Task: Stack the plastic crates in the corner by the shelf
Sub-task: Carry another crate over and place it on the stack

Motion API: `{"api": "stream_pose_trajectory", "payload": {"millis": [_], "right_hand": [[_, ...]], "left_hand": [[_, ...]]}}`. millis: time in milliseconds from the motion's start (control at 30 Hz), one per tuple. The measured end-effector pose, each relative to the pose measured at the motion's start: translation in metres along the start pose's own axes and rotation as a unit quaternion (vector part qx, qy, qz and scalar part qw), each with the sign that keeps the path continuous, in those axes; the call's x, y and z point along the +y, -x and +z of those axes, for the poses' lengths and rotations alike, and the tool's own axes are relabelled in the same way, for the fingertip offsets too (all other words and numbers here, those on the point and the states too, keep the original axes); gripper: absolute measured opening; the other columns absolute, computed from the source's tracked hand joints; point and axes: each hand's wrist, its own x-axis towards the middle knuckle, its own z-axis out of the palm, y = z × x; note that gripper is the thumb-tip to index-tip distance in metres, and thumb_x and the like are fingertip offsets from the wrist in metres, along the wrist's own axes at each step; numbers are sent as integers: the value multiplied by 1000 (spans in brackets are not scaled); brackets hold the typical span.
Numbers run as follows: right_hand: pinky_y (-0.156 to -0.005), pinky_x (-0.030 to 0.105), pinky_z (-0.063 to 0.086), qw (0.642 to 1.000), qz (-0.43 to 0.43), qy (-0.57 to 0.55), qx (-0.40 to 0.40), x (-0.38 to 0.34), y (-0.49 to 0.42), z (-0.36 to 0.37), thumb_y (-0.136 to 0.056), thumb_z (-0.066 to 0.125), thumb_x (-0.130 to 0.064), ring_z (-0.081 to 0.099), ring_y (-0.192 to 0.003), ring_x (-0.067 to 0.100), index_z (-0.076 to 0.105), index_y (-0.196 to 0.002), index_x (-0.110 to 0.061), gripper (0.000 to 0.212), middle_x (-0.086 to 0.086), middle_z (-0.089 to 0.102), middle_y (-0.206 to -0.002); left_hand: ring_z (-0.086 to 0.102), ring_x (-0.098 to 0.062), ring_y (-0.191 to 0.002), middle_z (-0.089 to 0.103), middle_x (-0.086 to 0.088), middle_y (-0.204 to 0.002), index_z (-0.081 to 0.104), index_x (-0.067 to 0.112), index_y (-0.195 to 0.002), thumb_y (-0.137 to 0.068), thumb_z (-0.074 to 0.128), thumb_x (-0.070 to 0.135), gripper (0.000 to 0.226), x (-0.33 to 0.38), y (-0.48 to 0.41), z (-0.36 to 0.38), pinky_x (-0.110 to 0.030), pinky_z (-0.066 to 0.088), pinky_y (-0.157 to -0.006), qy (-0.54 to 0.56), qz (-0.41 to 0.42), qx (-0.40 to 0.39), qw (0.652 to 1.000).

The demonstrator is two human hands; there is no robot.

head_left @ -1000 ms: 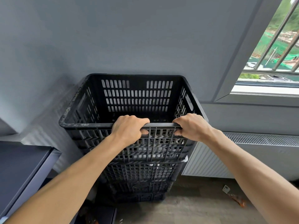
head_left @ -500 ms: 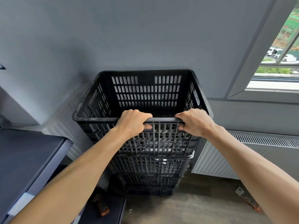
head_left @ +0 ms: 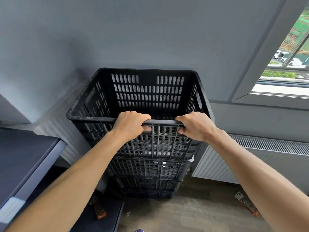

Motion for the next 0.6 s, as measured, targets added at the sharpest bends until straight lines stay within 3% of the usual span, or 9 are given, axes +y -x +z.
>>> {"api": "stream_pose_trajectory", "payload": {"millis": [133, 233, 333, 433, 600], "right_hand": [[-61, 33, 46, 1000, -4, 23, 13, 2, 10, 8, -90, 61, -32, 66, -82, 28, 60, -111, -23, 23, 0, 69, -82], [-58, 34, 48, 999, 5, 37, 17, 2, 14, 12, -89, 61, -31, 65, -72, 27, 49, -88, -22, 15, -3, 62, -70], [-54, 32, 44, 999, 13, 35, 21, 0, 15, 13, -85, 61, -29, 62, -68, 26, 49, -86, -22, 15, -3, 61, -68], [-51, 30, 40, 999, 18, 30, 22, -1, 15, 13, -81, 60, -27, 59, -64, 25, 48, -86, -23, 13, -5, 58, -65], [-50, 30, 42, 1000, 4, 18, 22, 1, 19, 14, -78, 62, -32, 58, -61, 22, 44, -86, -26, 20, -7, 56, -64]], "left_hand": [[59, -16, -66, 60, 10, -66, 59, 33, -94, -90, 59, 52, 19, 7, 6, 5, -31, 36, -63, 1, -11, 2, 1000], [61, -16, -71, 63, 11, -72, 58, 35, -97, -90, 61, 49, 15, 11, 10, 4, -31, 36, -65, 10, -18, 3, 1000], [62, -14, -79, 65, 14, -81, 59, 37, -105, -89, 63, 45, 18, 17, 13, 3, -32, 38, -69, 9, -15, 29, 999], [58, -12, -86, 63, 15, -88, 58, 39, -110, -85, 66, 42, 26, 22, 17, 8, -34, 39, -83, 11, -16, 52, 998], [55, -14, -94, 60, 15, -94, 58, 40, -110, -81, 66, 52, 32, 29, 22, 8, -35, 33, -92, 3, -36, 51, 998]]}}
